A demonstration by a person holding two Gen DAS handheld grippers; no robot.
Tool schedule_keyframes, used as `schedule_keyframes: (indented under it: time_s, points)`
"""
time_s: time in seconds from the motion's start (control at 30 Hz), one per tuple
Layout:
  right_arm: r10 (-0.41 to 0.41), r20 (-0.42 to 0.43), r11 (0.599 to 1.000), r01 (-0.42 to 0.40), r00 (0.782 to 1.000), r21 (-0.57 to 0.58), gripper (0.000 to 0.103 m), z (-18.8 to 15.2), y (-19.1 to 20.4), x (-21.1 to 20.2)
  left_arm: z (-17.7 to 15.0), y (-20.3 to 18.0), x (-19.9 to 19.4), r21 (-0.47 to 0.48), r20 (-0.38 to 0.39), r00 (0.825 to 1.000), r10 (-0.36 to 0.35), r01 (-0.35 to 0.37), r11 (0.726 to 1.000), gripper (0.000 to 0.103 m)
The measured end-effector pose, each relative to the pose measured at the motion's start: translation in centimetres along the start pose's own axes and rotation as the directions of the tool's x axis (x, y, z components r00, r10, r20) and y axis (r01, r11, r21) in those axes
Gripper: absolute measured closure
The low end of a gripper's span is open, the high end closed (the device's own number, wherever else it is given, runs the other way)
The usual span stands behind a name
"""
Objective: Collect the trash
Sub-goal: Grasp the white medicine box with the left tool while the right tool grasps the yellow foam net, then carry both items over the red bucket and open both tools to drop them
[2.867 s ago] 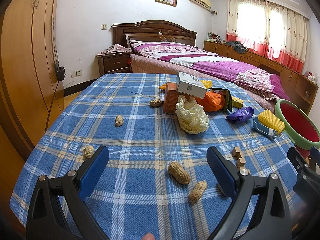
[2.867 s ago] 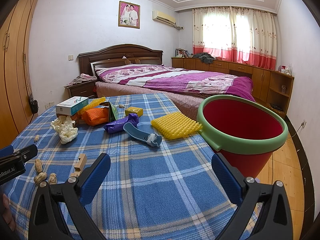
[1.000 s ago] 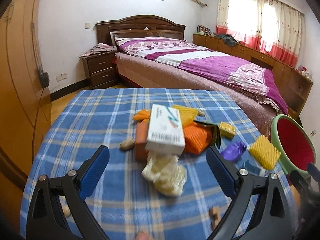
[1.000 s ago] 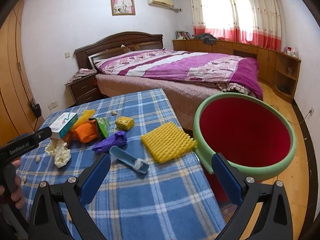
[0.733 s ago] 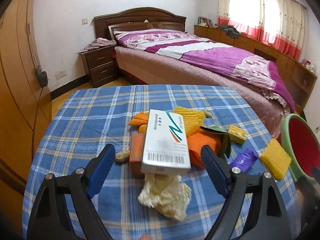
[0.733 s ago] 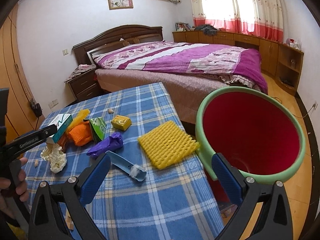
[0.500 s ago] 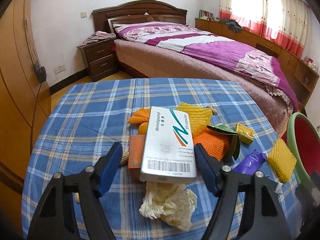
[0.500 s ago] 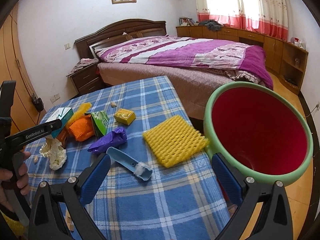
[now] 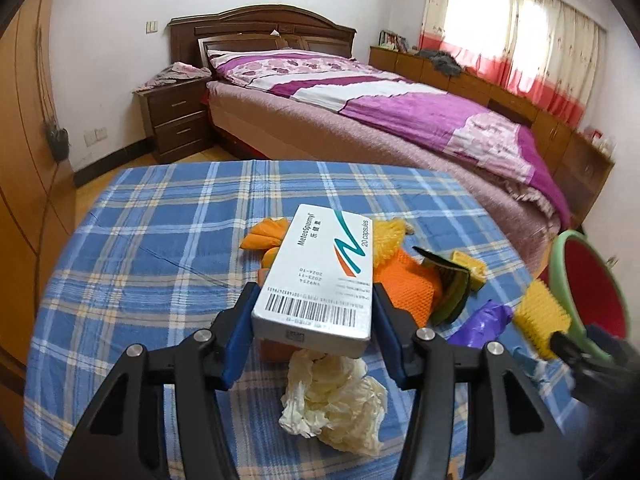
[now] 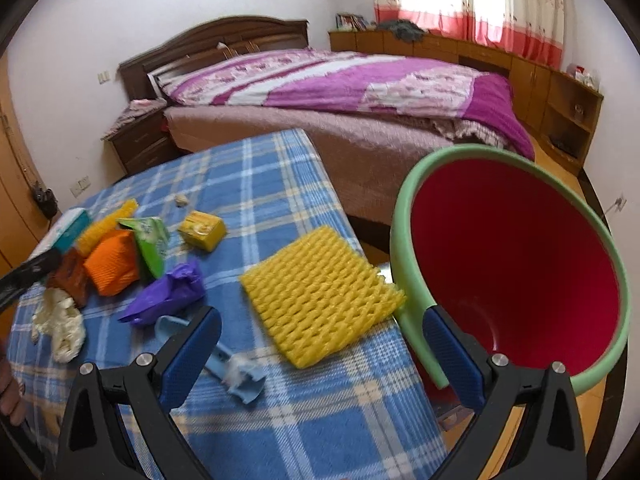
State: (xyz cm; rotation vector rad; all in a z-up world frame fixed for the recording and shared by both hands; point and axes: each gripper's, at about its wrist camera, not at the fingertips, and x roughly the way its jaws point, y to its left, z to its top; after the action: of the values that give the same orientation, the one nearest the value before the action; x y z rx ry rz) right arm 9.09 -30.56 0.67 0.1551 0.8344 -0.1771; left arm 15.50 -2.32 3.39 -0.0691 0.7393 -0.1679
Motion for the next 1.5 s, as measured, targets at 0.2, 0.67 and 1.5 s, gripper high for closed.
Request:
schedule_keyframes:
  time_s: [0.2,0.67,1.5]
  points:
    - [-0.021,-0.046,0.999,0.022,0.999,0.027,0.036,0.2,-0.2,1.7,0.1,1.1,-0.7,-0.038,0.027,0.996,-0.083,0.084,0.996,0.048]
    - [-0.036,0.022,0.999,0.036,0.999,0.017,0.08,0.2,0.9,-0.2,0.2,0.8,-3.1,-0.042,0.075,0.977,-0.198,0.201,0.979,0.048]
    - [-0.039,0.188,0.988,0.01,0.981,0.151,0.08,-1.2,-6.4,-12.3,0.3,-9.2,-9.1,0.082,0.044,0.947,-0.317,0.313,0.946,0.048]
